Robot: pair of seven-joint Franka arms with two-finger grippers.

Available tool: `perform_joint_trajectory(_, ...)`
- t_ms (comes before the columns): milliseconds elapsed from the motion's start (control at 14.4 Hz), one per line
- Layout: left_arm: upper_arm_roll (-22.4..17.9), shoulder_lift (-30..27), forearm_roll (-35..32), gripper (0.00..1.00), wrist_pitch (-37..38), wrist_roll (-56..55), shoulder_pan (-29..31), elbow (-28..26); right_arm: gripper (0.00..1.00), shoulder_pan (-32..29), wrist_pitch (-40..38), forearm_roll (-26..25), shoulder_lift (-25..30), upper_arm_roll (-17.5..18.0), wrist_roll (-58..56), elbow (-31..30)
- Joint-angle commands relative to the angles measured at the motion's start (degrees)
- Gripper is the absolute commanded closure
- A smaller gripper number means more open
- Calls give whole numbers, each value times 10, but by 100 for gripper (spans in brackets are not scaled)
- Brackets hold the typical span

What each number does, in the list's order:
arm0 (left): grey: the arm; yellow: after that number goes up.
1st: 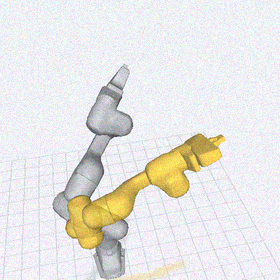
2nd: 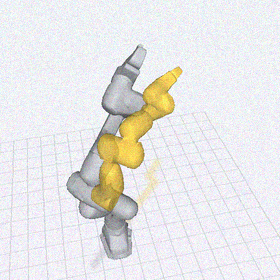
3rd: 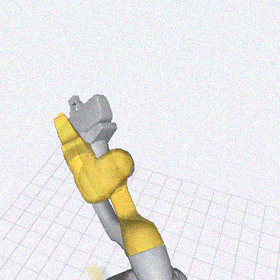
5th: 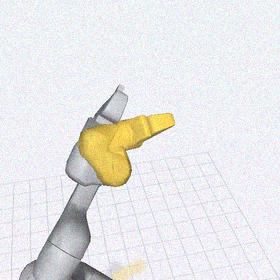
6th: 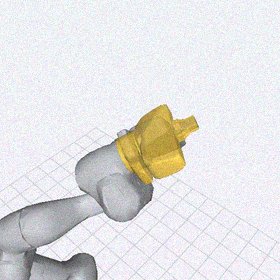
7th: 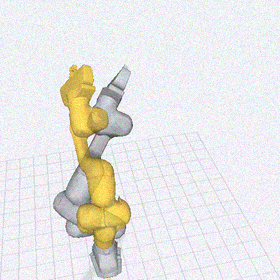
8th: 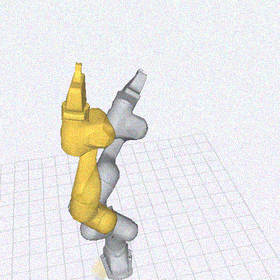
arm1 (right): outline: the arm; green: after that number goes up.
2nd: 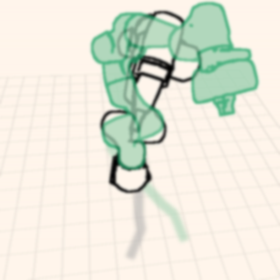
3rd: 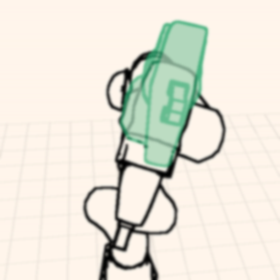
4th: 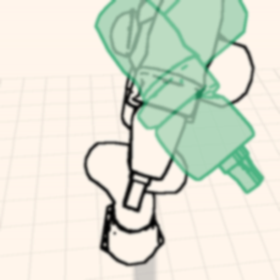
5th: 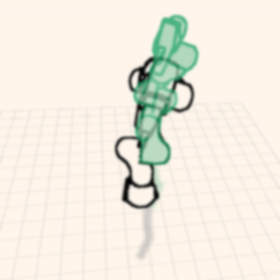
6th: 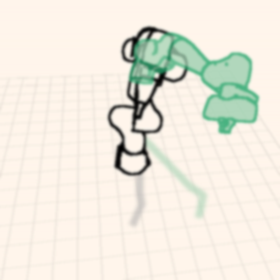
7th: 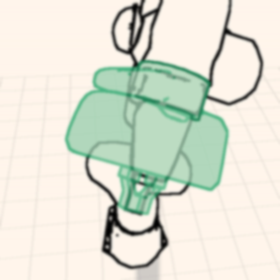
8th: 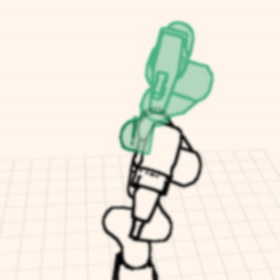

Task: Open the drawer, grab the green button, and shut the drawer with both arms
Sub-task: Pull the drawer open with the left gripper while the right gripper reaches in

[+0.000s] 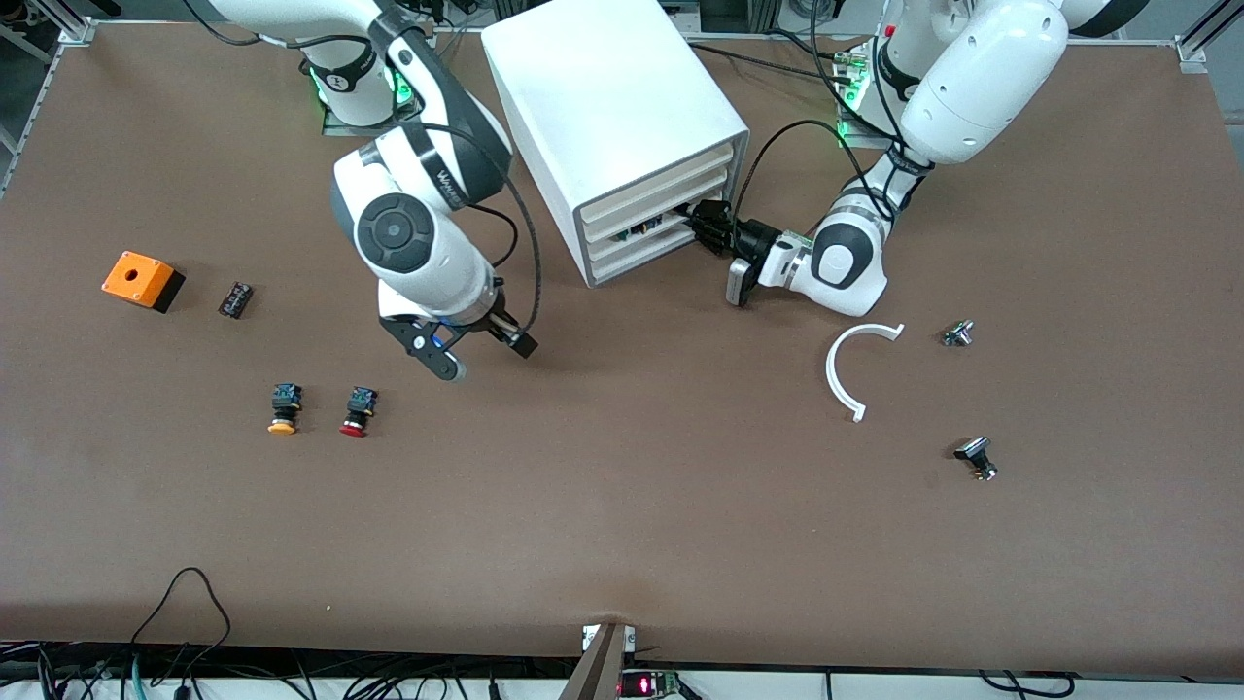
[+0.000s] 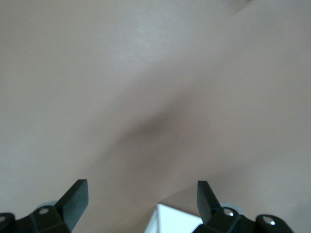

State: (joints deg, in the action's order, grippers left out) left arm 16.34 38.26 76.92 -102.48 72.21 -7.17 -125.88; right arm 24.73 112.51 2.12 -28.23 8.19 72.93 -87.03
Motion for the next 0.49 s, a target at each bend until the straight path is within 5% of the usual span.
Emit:
perform_joint_trajectory(0, -3, -3, 16, 100, -2, 7, 2, -2, 1, 16, -12, 6, -37, -3, 46, 69)
perform_joint_trajectory(417, -55, -4, -79, 100, 1, -99, 12, 83, 1, 46, -6, 6, -78, -3, 116, 160)
